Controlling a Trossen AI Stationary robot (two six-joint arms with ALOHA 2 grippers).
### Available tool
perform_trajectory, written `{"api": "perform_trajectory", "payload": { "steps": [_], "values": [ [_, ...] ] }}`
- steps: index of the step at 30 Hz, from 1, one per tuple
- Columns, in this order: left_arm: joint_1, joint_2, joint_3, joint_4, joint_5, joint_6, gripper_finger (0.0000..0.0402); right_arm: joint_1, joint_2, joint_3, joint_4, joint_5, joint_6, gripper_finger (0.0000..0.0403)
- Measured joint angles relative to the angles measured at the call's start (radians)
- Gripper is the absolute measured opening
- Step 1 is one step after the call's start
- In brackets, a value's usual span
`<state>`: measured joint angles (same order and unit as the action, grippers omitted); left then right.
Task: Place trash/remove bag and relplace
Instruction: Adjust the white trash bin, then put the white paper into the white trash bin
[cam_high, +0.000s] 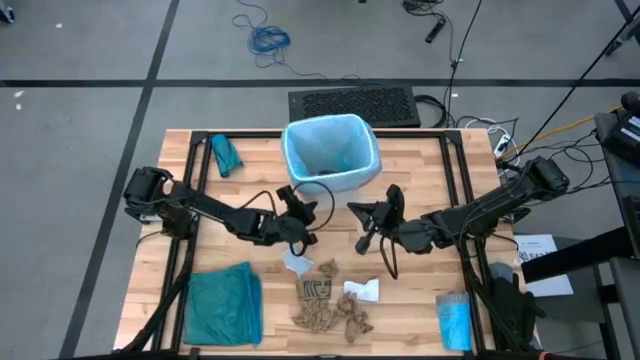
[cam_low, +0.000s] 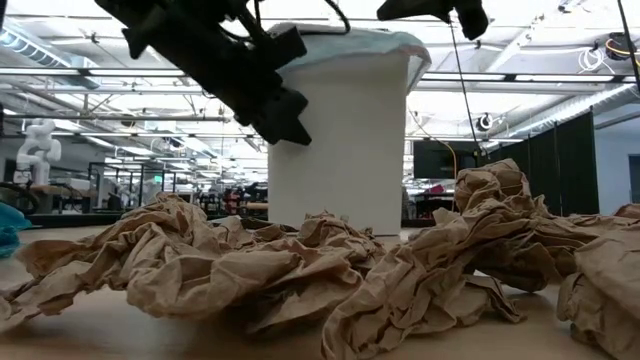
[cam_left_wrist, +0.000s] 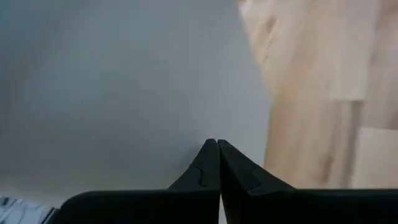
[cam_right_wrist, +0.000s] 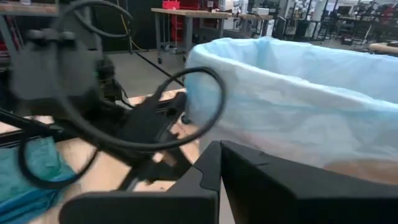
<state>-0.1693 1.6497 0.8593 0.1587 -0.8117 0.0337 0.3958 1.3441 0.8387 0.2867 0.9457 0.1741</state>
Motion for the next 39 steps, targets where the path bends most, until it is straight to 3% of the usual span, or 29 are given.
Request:
{"api": "perform_trajectory", "payload": {
  "steps": [8,17,19,23,25,31,39],
  "values": [
    [-0.006,-0.01,0.0,-0.058,-0.061,-0.002,0.0,0.017,0.0,0.0,-0.013,-0.007,0.006,0.0],
    [-0.194,-0.173,0.009,-0.201,-0.05,-0.062,0.0,0.068,0.0,0.0,-0.081,-0.091,0.098,0.0017],
    [-0.234,-0.216,0.009,-0.284,0.013,-0.146,0.0,0.081,0.0,0.0,-0.115,-0.112,0.143,0.0025],
    [-0.28,-0.249,0.009,-0.423,0.296,-0.331,0.0,0.099,0.001,0.0,-0.195,-0.193,0.25,0.0041],
    [-0.301,-0.242,0.006,-0.45,0.373,-0.43,0.0,0.096,0.011,0.0,-0.213,-0.255,0.299,0.0049],
    [-0.366,-0.185,-0.001,-0.475,0.394,-0.552,0.0,0.067,0.064,0.0,-0.216,-0.401,0.365,0.0069],
    [-0.417,-0.067,-0.001,-0.52,0.361,-0.459,0.0006,0.065,0.122,-0.001,-0.185,-0.398,0.349,0.0074]
  ]
}}
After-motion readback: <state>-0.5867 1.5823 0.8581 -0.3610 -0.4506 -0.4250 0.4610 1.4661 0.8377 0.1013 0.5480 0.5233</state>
